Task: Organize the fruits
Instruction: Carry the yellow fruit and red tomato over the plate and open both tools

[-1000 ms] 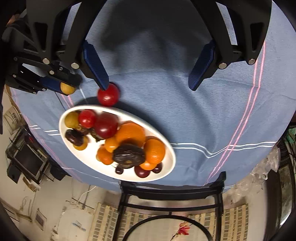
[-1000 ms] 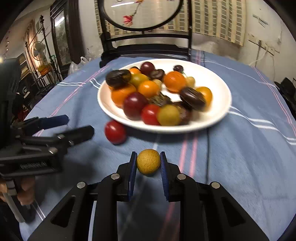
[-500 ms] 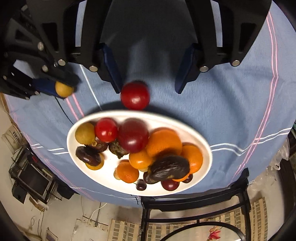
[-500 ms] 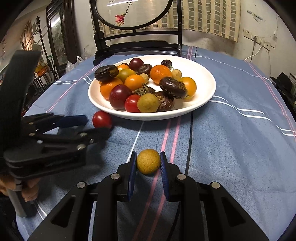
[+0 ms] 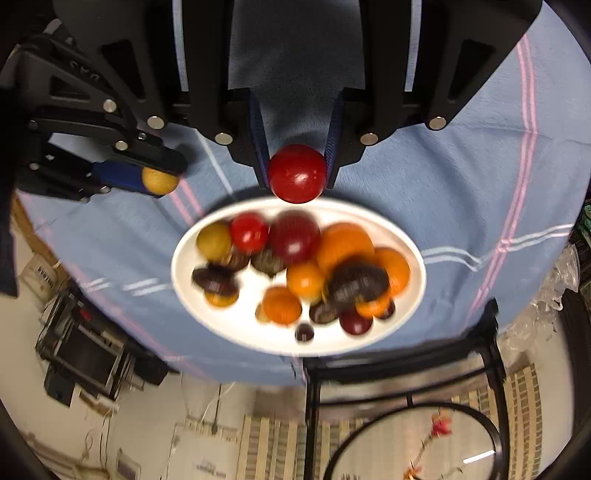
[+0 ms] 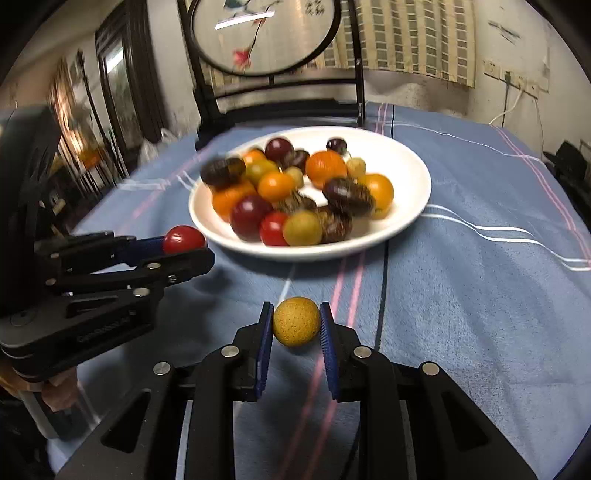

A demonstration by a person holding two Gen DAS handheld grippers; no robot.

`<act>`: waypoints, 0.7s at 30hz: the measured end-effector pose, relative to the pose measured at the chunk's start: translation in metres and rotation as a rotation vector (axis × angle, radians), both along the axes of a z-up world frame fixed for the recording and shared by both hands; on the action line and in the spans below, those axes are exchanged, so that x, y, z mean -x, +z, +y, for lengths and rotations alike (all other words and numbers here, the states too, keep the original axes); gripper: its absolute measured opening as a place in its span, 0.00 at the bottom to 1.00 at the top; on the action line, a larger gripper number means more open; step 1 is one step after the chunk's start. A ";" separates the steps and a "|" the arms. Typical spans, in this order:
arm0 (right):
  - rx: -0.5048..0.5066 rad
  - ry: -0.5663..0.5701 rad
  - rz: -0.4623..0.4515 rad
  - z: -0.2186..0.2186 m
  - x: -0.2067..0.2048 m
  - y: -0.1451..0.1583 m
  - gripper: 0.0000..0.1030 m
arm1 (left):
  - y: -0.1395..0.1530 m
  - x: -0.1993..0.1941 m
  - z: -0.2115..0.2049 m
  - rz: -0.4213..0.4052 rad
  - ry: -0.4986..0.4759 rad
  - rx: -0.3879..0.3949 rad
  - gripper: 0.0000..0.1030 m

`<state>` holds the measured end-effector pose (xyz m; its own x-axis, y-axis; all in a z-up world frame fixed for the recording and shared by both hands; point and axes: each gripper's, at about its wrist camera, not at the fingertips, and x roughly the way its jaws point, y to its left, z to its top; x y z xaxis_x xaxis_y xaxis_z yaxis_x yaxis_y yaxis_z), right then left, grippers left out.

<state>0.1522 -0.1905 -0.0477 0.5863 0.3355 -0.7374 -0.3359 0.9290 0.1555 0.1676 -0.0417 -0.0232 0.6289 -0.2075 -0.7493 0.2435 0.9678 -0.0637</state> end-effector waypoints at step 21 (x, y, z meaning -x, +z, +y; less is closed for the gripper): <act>0.043 -0.040 -0.137 0.015 -0.095 0.033 0.62 | 0.029 -0.097 -0.004 -0.026 0.162 0.001 0.30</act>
